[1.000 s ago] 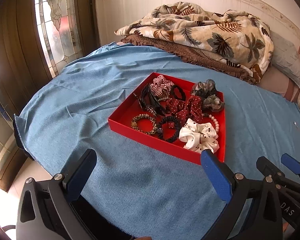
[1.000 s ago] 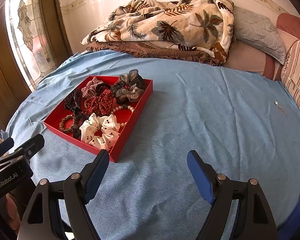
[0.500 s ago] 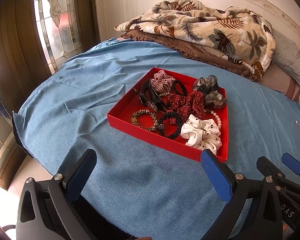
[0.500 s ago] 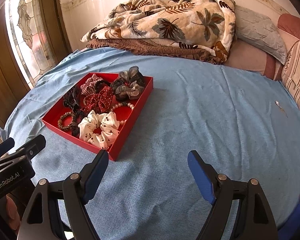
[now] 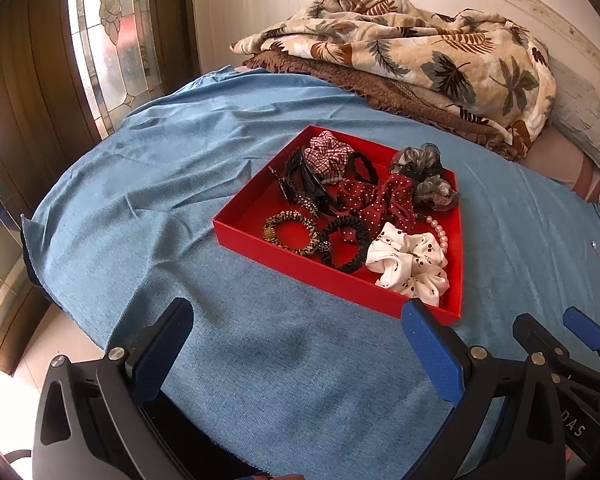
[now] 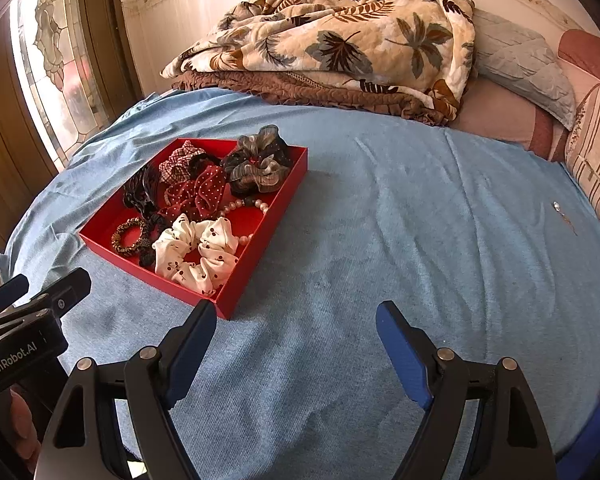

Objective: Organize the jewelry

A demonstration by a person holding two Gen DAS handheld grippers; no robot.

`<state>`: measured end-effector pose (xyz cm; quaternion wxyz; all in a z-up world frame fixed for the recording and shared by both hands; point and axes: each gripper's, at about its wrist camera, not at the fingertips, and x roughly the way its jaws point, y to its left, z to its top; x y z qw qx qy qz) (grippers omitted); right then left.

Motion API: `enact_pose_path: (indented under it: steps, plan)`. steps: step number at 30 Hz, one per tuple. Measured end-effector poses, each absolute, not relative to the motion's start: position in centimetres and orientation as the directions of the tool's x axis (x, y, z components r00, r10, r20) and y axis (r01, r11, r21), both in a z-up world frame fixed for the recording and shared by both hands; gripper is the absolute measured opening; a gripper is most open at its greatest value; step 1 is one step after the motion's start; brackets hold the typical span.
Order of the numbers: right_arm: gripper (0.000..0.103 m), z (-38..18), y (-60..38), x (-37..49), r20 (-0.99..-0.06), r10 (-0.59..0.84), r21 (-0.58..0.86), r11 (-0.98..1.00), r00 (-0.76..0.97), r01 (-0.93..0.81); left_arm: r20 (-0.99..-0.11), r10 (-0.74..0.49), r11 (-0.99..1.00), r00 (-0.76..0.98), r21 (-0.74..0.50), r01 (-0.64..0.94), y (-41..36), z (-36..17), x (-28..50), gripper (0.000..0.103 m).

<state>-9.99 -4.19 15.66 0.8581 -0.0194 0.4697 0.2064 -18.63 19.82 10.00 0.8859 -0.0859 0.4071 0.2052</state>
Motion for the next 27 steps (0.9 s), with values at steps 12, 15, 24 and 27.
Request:
enact_pose_path:
  steps: [12, 15, 24, 27]
  plan:
    - [0.086, 15.1, -3.6, -9.8, -0.824, 0.324, 0.147, 0.914, 0.464, -0.378, -0.772, 0.283, 0.897, 0.569, 0.003, -0.443, 20.5, 9.2, -18.4, 0.103]
    - [0.086, 15.1, -3.4, -9.9, -0.825, 0.323, 0.142, 0.913, 0.464, -0.383, -0.775, 0.282, 0.895, 0.566, 0.0, -0.447, 20.7, 9.1, -18.4, 0.103]
    - [0.087, 15.1, -2.8, -10.1, -0.828, 0.319, 0.128, 0.908, 0.46, -0.399, -0.78, 0.278, 0.891, 0.561, -0.009, -0.454, 21.3, 8.9, -18.6, 0.103]
    - [0.087, 15.1, -2.6, -10.2, -0.828, 0.317, 0.121, 0.906, 0.463, -0.405, -0.781, 0.279, 0.889, 0.559, -0.01, -0.458, 21.5, 8.9, -18.6, 0.103]
